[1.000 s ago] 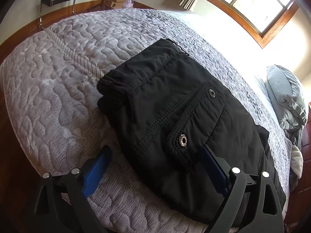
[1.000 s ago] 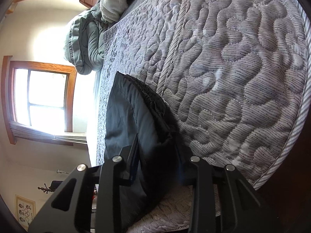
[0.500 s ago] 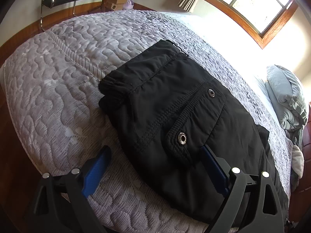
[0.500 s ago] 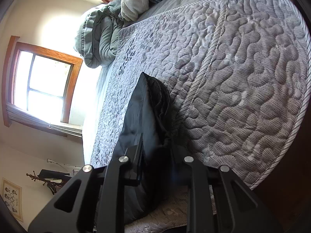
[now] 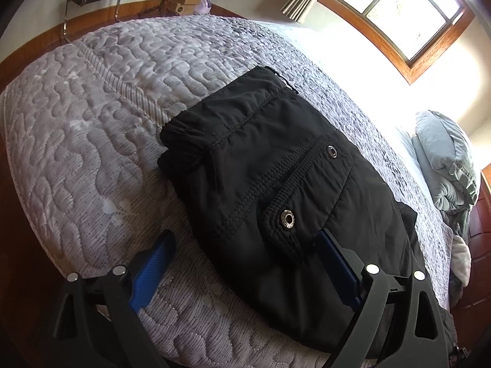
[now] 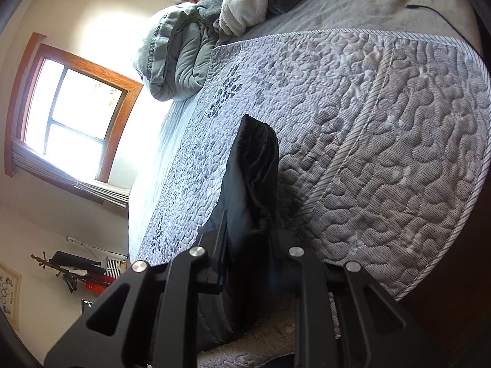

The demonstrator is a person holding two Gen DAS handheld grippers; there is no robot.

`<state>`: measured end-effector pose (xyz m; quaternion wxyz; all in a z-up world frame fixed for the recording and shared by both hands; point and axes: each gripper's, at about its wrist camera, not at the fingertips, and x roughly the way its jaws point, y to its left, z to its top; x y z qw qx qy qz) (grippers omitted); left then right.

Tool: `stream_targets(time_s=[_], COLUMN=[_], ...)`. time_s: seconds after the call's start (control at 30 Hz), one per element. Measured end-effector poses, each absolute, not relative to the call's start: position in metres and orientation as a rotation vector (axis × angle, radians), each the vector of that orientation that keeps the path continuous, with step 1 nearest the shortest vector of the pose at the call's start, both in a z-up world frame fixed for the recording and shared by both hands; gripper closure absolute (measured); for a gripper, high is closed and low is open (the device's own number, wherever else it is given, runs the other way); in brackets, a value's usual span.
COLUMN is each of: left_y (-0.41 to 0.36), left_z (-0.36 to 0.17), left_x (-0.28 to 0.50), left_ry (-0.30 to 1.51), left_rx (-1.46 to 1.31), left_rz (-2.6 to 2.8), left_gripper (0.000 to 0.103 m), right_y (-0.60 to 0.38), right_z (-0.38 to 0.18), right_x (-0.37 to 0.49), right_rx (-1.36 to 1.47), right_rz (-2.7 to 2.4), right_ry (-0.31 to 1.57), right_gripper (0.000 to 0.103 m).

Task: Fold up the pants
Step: 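Lift the held pant leg upward with the right gripper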

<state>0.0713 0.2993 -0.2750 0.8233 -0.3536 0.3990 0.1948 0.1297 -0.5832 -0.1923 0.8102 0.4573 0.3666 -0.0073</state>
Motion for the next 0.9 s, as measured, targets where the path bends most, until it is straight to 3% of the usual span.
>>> stream_targets(time_s=[0.9], left_y=[0.302], left_z=[-0.276], left_x=[0.065], left_ry=[0.821], left_rx=[-0.8], left_rz=[0.398], left_gripper=[0.01], right_y=[-0.529], right_z=[-0.116], right_x=[0.133], right_rx=[0.784], right_rz=[0.021], right_ry=[0.755], right_gripper=[0.086])
